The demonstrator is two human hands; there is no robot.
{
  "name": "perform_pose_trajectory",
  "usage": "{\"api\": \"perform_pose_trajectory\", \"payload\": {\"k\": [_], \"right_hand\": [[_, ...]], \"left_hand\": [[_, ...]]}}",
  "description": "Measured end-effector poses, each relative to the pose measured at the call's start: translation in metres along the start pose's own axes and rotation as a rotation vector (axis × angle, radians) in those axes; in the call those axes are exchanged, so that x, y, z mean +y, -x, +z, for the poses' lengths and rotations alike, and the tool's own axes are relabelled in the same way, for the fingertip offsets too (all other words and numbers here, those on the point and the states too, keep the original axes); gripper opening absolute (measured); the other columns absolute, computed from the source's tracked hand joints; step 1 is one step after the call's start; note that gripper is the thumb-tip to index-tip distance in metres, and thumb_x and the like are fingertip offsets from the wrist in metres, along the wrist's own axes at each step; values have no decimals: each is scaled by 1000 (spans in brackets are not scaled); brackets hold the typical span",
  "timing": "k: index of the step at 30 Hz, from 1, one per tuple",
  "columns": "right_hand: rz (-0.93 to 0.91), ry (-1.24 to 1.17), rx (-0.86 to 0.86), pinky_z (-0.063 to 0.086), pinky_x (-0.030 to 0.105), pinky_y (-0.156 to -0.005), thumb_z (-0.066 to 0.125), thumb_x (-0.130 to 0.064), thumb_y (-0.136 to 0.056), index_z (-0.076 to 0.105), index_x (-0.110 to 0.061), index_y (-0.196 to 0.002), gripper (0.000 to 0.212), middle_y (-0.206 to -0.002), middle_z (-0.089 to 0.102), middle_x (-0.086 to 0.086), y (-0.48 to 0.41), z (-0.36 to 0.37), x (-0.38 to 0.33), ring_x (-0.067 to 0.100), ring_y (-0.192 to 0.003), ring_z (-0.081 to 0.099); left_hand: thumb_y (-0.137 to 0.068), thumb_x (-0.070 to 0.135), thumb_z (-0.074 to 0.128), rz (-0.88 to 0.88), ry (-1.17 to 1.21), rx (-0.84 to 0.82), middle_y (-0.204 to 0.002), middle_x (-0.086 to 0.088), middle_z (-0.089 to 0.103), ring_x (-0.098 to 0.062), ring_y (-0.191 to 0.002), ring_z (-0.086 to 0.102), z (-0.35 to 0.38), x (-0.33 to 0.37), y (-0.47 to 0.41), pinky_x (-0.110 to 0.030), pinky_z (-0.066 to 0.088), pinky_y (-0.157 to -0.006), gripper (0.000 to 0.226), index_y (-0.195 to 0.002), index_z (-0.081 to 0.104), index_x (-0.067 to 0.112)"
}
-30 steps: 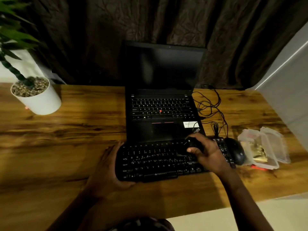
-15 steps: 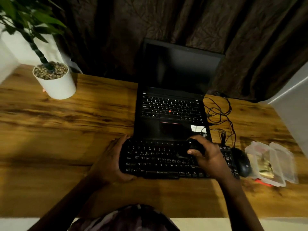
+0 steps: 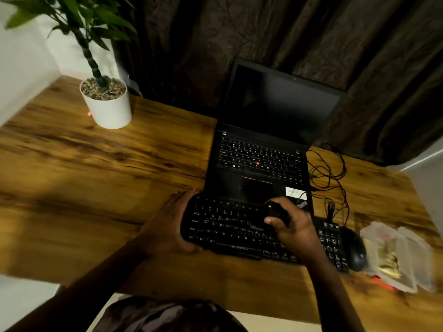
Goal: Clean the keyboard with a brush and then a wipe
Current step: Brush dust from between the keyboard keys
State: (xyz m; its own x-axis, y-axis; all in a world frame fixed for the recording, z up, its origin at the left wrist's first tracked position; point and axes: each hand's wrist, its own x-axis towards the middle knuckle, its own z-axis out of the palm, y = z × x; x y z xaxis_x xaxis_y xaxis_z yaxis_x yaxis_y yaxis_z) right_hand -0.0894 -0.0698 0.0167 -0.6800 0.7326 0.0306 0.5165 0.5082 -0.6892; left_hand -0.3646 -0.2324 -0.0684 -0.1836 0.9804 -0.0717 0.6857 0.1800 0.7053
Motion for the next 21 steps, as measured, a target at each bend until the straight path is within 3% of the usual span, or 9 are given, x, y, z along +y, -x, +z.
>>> {"api": "perform_pose_trajectory", "payload": {"k": [4,9,15,21], "right_hand": [[14,21,10,52,21,-47,66,-19,-92,56,-33,-108,23,-81,65,-4,8,-14,3,7,-67,65],[-6,24,-28,55,30,-52,65,-16,-93,59,-27,-109,21,-81,65,-3,-3,4,-9,9,-71,64],[-37,-58,-48,51,22,-55,65,-16,-93,59,-29,-108,21,-83,64,-5,-10,13,-17,9,-72,63],[30,31,-50,51,19,-51,65,-18,-92,56,-34,-112,27,-85,64,-5,-3,-3,-5,5,-70,63]], "left_hand": [[-47,75,82,15,-9,3,-161,8,21,-14,-148,17,0,0,-2,-43,22,-122,140,-157,8,29],[-46,81,79,7,-17,3,-162,9,18,-14,-149,15,1,-2,-1,-39,20,-122,145,-157,1,30],[-47,83,78,12,-6,0,-163,9,15,-12,-149,11,0,-2,0,-33,14,-120,147,-157,-3,30],[-48,82,78,35,-18,9,-163,8,16,-7,-148,11,-1,1,0,-35,14,-123,144,-158,3,27]]}}
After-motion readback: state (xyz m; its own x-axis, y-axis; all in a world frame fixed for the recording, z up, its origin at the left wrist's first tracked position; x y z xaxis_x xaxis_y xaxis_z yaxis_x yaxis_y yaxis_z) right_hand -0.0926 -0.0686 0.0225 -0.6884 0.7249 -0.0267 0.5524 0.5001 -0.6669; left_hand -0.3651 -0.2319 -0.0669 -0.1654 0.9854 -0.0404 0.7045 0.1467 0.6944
